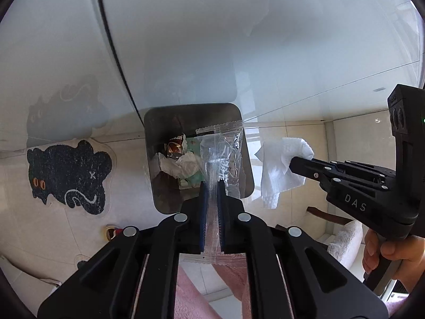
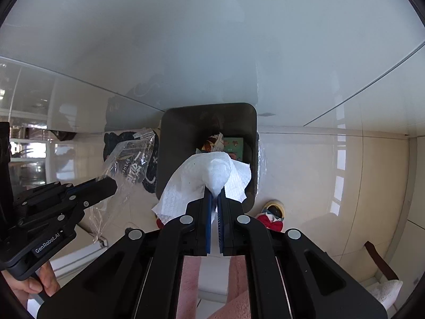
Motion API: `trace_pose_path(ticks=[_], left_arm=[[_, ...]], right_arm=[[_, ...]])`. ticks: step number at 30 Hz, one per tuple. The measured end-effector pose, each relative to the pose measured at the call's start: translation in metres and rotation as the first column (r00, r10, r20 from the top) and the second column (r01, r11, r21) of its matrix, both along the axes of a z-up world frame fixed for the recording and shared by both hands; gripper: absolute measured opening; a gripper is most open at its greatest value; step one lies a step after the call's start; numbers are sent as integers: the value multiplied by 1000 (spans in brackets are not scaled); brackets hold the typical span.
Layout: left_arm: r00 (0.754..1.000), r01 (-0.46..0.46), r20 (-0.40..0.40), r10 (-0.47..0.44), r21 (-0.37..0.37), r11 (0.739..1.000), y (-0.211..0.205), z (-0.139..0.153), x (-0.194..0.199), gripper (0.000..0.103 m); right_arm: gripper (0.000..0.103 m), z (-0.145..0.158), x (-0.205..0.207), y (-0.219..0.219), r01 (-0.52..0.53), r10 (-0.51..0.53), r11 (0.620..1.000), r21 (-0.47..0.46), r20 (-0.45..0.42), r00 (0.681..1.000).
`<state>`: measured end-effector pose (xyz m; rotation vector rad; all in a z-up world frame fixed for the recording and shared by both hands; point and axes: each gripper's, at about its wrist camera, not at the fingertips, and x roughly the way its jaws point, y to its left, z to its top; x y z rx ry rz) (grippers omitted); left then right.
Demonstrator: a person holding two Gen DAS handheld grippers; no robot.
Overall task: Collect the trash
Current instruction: 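Carry both items over the black bin and open the left tool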
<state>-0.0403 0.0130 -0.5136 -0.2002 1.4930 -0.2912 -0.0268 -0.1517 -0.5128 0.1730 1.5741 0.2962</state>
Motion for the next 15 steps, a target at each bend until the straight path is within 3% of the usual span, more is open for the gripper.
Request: trace_pose_path(ticks=[5, 8, 12, 15], left_arm=[[1000, 2, -21, -1, 19, 1000, -4, -18, 10, 13], [999, -13, -32, 13, 3, 1000, -2, -23, 12, 23], [999, -23, -35, 23, -6, 1000, 0, -21, 13, 51], [999, -46, -17, 46, -11, 999, 6, -16, 13, 64]], right_arm=[[5, -19, 6, -4, 16, -16, 1000, -1, -39, 999], [5, -28, 7, -7, 43, -43, 999, 1, -69, 997], [5, -35, 8, -8, 66, -67, 998, -3, -84, 994], [5, -34, 9, -5, 65, -66, 998, -4, -85, 994]])
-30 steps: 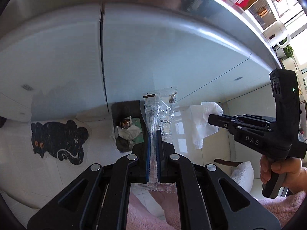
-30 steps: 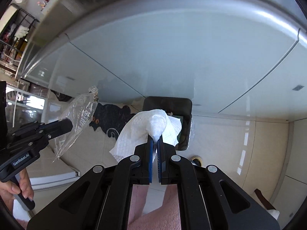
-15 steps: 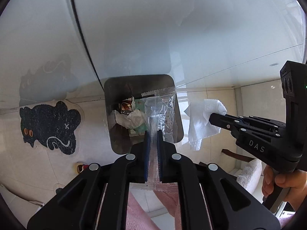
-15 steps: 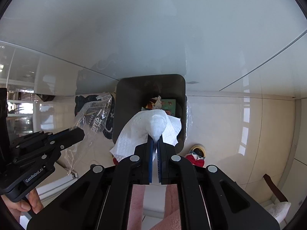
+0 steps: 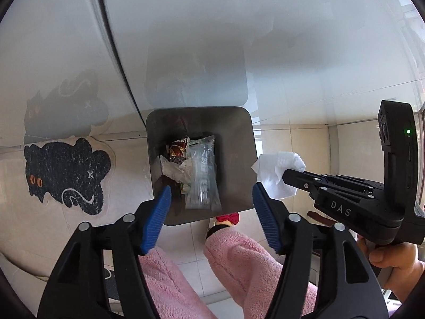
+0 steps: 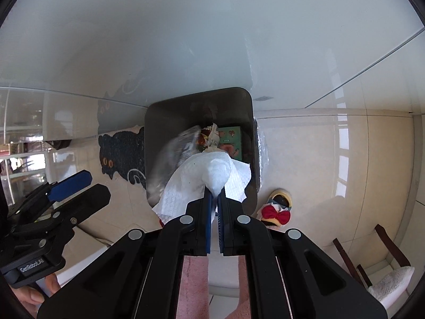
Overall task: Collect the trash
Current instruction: 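Carry both items over the black bin and open the left tool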
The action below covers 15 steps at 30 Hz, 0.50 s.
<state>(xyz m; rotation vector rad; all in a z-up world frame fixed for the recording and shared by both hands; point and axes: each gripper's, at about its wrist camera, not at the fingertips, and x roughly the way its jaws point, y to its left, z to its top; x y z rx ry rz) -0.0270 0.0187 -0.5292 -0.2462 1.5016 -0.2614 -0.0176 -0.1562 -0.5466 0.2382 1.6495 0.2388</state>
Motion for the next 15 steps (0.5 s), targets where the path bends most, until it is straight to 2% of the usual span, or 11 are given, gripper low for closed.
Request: trace_pose_path(ticks=[6, 11, 12, 15], left_arm=[[998, -51, 20, 51, -11, 999, 16, 13, -2, 69], [996, -90, 23, 90, -27, 996, 29, 26, -6, 71], [995, -100, 19, 101, -37, 994, 31, 28, -7, 71], [992, -124, 28, 125, -55, 991, 36, 37, -12, 73]], right_arm=[[9, -5, 2, 1, 43, -43, 999, 18, -21, 999], [11, -6, 2, 12, 25, -23, 999, 41, -40, 999], [16, -5, 2, 14, 22, -21, 999, 46, -43, 999], [59, 1, 3, 15, 31, -30, 998, 61, -30, 999]])
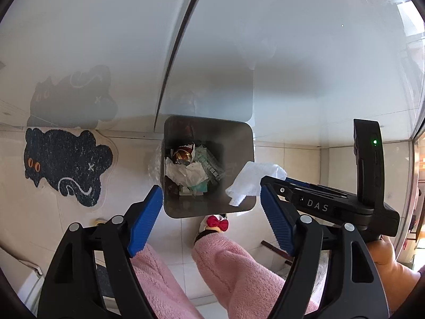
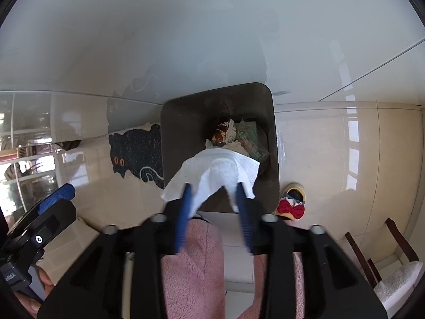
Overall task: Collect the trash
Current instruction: 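Open the right tool to drop the white paper towel into the bin, then move both tools back over the counter toward the yellow wrapper and orange bag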
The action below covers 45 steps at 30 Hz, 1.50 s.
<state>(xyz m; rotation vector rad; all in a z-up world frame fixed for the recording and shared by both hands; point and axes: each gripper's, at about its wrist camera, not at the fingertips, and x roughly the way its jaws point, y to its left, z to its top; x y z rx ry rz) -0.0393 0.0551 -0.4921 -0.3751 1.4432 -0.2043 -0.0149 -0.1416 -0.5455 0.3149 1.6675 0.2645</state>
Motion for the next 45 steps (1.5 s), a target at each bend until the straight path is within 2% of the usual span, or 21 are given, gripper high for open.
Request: trace_pose_path(ticks=[5, 7, 11, 17, 18, 19, 21, 23, 25, 26, 28, 30, 31, 33, 36, 38, 39, 42, 45], left_arm=[[1000, -19, 24, 20, -9, 1000, 5, 22, -7, 75], [999, -15, 43, 15, -8, 1000, 6, 33, -11, 79], [997, -22, 75, 23, -14, 1000, 8, 60, -17, 79], [990, -53, 127, 56, -27, 998, 16, 93, -21, 80], [990, -53, 133, 56, -23, 998, 18, 96, -22, 81], [989, -50, 135, 52, -16, 999, 18, 98, -22, 81], [991, -37, 129, 36, 3, 999, 19, 97, -21, 81], [992, -27, 126, 24, 21, 999, 20, 96, -20, 81], [993, -21, 113, 18, 18, 1000, 22, 91, -22, 81], [994, -15, 105, 13, 22, 1000, 22, 88, -23, 81], [996, -13, 94, 12, 14, 1000, 22, 82, -25, 81], [996, -21, 88, 21, 0, 1000, 24, 79, -28, 81], [996, -25, 86, 25, -4, 1000, 25, 78, -29, 81], [995, -28, 91, 29, -11, 1000, 27, 80, -31, 81], [992, -23, 122, 24, -5, 1000, 27, 96, -34, 81], [987, -15, 157, 16, -5, 1000, 24, 114, -34, 81], [984, -8, 176, 8, 0, 1000, 22, 125, -33, 84], [970, 23, 240, -28, 26, 999, 9, 164, -31, 86], [947, 55, 314, -66, 44, 998, -2, 205, -29, 90]], right_arm=[[59, 17, 0, -7, 16, -16, 1000, 12, 14, 1000], [65, 32, -2, -13, 19, -20, 999, 38, 31, 999], [69, 64, -7, -28, 44, -50, 994, 100, 56, 997], [69, 81, 3, -15, -2, -14, 988, 153, 102, 995], [69, 81, 3, -8, -41, 30, 996, 83, 125, 992], [66, 77, 4, 0, -86, 85, 996, 2, 117, 990], [59, 68, 4, 7, -82, 80, 996, 41, 65, 995], [59, 71, 4, 14, -98, 94, 994, 37, 89, 992], [40, 71, 3, 19, -111, 107, 993, 49, 84, 991], [22, 70, 3, 21, -117, 112, 992, 56, 80, 990], [4, 69, 2, 27, -134, 129, 990, 51, 77, 989], [5, 70, 0, 30, -154, 150, 987, 47, 74, 986], [8, 71, 0, 31, -159, 155, 986, 46, 72, 985], [9, 80, -2, 27, -150, 147, 988, 35, 90, 985], [12, 110, -10, 21, -175, 172, 985, 9, 149, 974], [51, 138, -16, 11, -181, 178, 984, -4, 198, 964], [78, 156, -20, 5, -172, 170, 985, -10, 235, 957], [78, 208, -26, -11, -156, 159, 987, -36, 330, 930], [95, 253, -26, -27, -118, 129, 992, -51, 388, 913]])
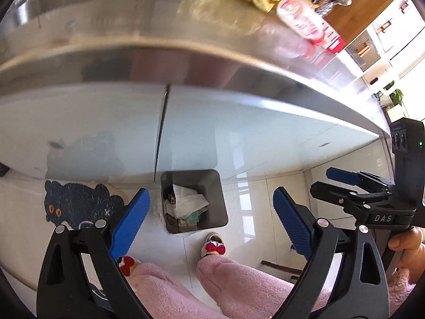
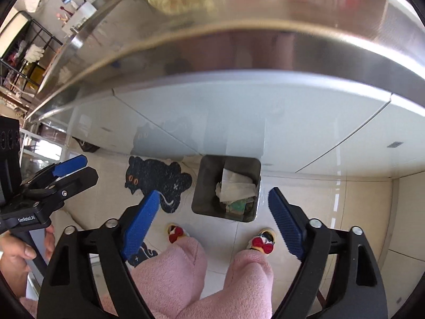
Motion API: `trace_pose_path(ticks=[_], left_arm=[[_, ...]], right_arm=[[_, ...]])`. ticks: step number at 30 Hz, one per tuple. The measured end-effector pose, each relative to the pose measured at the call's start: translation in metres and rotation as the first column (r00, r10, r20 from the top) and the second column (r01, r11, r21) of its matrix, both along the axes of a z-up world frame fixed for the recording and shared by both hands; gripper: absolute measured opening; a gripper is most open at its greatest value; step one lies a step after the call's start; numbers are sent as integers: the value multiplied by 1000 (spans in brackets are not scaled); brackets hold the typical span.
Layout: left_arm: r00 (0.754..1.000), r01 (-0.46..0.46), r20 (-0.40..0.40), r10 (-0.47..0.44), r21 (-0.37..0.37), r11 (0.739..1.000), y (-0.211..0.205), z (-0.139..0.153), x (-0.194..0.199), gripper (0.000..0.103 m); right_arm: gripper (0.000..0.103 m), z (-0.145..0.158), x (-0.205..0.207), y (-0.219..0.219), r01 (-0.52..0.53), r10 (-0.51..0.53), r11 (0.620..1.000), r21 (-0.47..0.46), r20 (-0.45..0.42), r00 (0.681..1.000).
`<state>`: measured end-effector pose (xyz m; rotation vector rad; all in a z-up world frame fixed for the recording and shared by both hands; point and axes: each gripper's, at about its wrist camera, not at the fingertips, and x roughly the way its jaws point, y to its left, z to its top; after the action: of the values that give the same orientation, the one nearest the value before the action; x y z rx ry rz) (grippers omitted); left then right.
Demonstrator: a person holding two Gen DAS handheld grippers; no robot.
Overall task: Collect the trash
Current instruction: 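Move both tools back over the counter toward the yellow wrapper and orange bag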
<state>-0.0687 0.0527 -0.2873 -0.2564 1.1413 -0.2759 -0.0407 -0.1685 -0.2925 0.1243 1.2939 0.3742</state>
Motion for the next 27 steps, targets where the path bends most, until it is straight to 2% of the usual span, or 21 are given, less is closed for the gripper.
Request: trace_pose_path(ticks=[1, 7, 10, 11, 15, 22, 27], left_arm=[[1000, 11, 25, -11, 2, 1000, -4, 14, 1, 91], [987, 36, 157, -36, 2, 999, -20, 83, 18, 95], [980, 47, 193, -44, -10, 999, -19, 106, 41, 95], [977, 50, 208, -48, -4, 999, -21, 114, 50, 95], [961, 62, 266, -72, 45, 997, -28, 136, 89, 95], [951, 51, 300, -73, 80, 996, -27, 158, 151, 95], [953, 29, 298, -61, 111, 993, -28, 157, 195, 95]], right_arm=[[100, 14, 1, -6, 20, -19, 1000, -6, 30, 999], [100, 89, 17, -41, 121, -124, 992, 27, 163, 979], [100, 121, 31, -52, 195, -180, 980, -28, 275, 944], [100, 128, 38, -55, 196, -182, 980, -17, 298, 937], [100, 141, 72, -67, 218, -228, 974, 68, 297, 927], [99, 139, 120, -62, 233, -232, 972, 35, 308, 923], [87, 133, 162, -62, 224, -230, 973, 53, 299, 926]])
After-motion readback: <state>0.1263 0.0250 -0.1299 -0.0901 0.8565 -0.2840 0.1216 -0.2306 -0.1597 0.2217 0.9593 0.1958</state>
